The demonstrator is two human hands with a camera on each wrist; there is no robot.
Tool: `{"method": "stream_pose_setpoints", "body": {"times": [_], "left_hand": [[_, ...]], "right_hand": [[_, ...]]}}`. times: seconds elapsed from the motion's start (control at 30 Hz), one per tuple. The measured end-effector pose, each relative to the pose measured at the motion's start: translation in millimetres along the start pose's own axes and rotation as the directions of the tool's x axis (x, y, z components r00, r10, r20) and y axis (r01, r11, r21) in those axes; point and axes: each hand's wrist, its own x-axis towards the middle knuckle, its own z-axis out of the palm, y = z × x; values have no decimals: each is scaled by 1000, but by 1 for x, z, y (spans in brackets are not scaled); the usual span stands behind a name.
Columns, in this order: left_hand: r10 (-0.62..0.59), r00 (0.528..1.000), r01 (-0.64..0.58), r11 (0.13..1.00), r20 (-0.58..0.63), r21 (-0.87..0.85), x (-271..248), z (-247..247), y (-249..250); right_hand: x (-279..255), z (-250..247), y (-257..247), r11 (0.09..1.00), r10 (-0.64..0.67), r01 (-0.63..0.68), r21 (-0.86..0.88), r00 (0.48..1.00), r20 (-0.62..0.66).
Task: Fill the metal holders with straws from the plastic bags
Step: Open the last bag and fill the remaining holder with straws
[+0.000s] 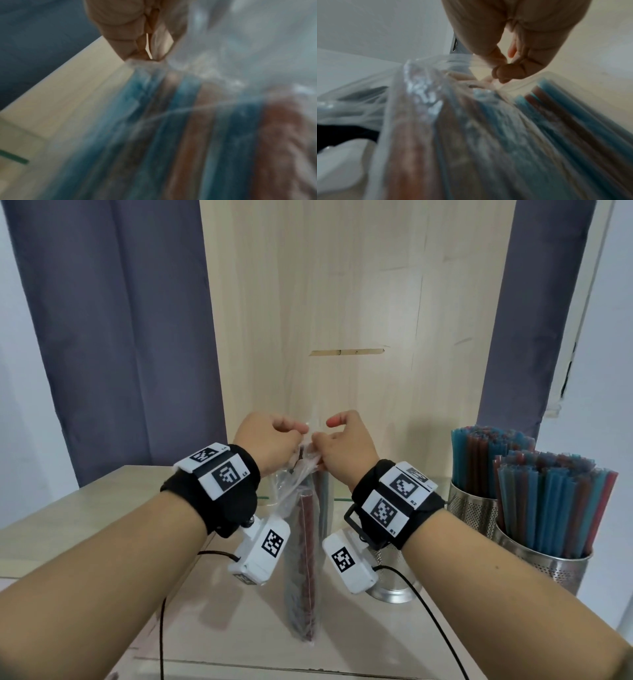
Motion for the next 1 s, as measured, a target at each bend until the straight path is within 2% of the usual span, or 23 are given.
{"method": "stream_pose_setpoints", "body": {"times": [0.07, 0.1, 0.13, 0.2, 0.27, 0.37, 0.4, 0.57, 0.67, 0.73, 0.83, 0.9, 1.0], "left_hand": [[49, 993, -42, 997, -104, 69, 1, -1, -1], [64, 990, -50, 993, -124, 108, 1, -2, -1], [65, 992, -50, 989, -110, 139, 0, -3, -1], [32, 999, -31, 983, -6, 184, 0, -4, 1], [-8, 997, -8, 975, 74, 220, 1, -5, 2], [-22, 1000, 26, 971, -19, 236, 4, -8, 1], [-21, 999, 27, 971, -26, 240, 3, -8, 0], [-39, 994, 30, 996, 103, 90, -6, -11, -2], [-19, 989, 6, 996, 148, 86, -17, -23, -1], [-32, 979, 14, 996, 200, 92, -27, -28, -2], [-59, 961, 32, 994, 269, 104, -36, -25, -6], [-35, 967, -3, 989, 251, 150, -38, -21, -8], [-12, 978, -28, 982, 209, 189, -37, -17, -11]], "right_hand": [[1, 0, 2, 999, -20, 18, -47, 999, -35], [1, -1, 2, 998, -28, 28, -59, 1000, -10], [0, -1, 2, 997, -34, 36, -67, 999, 37], [-3, -1, -1, 996, -40, 51, -79, 989, 142], [-3, -3, -3, 992, -45, 64, -111, 986, 163], [7, -8, 3, 968, -27, 44, -245, 997, 74], [9, -9, 4, 960, -8, 31, -278, 997, 83], [0, -16, 7, 963, -11, 70, -259, 975, 222], [-21, -33, -1, 969, -99, 167, -181, 937, 335], [-34, -43, -3, 953, -153, 249, -172, 888, 434], [-45, -51, 6, 855, -146, 393, -339, 810, 568], [-43, -48, 14, 757, -197, 478, -446, 817, 541], [-36, -40, 23, 700, -341, 488, -521, 870, 356]]}}
